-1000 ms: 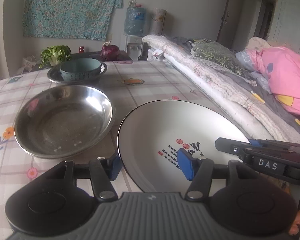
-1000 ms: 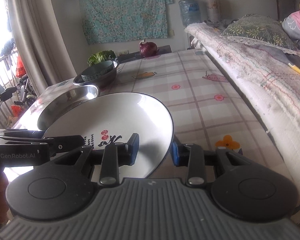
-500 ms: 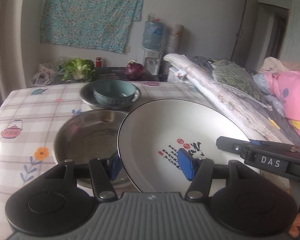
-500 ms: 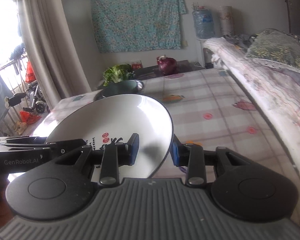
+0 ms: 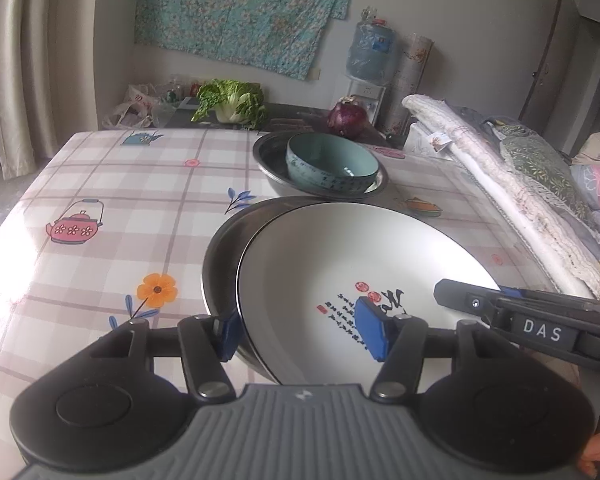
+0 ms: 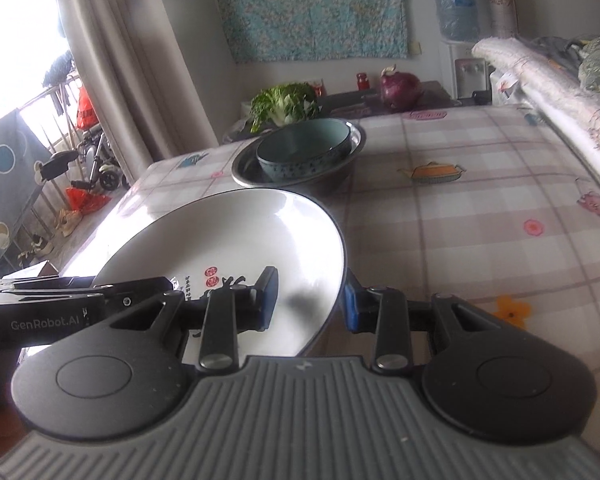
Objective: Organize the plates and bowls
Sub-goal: 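Lower the white plate onto the steel plates and open both grippers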
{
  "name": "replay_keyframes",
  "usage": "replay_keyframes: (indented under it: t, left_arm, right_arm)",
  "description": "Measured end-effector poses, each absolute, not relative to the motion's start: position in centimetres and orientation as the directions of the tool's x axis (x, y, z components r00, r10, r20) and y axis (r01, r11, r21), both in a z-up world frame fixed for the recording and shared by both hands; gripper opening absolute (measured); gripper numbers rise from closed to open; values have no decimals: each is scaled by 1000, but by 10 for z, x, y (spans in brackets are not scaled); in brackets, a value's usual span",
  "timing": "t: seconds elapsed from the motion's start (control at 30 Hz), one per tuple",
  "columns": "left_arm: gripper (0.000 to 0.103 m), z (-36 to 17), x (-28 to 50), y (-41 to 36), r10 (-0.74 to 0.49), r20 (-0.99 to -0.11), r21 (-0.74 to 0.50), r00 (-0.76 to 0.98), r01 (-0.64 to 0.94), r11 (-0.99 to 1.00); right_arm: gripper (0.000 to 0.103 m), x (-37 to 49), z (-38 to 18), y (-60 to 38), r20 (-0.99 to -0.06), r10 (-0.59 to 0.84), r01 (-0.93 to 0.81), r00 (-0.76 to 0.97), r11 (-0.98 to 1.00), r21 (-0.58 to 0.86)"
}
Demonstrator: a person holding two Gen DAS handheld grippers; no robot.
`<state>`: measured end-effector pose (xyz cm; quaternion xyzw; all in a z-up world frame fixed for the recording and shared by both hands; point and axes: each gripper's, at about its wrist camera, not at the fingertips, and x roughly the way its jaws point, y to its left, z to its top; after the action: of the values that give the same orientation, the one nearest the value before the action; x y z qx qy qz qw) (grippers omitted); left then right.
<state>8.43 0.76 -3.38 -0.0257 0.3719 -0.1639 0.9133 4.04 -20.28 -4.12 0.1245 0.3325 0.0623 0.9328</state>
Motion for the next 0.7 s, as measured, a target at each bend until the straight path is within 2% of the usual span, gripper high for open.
replay_keyframes:
  t: [0.2,0.5,0.7]
  left_arm:
    - [55,-44,96,13,-316,-704,-190,636,260,947]
    - [55,-42,94,22,-311,-706,-196,637,246,949]
    - [54,-33,89,25,-309,-688,-188,656,251,950]
  right_arm:
    - [33,60,-53,-200,-632,206,-22,747,958,285]
    - [37,67,-58,-204,-634,203,-16,746,957,288]
    - [49,64,-48,-202,-581,196,-36,790,961,275]
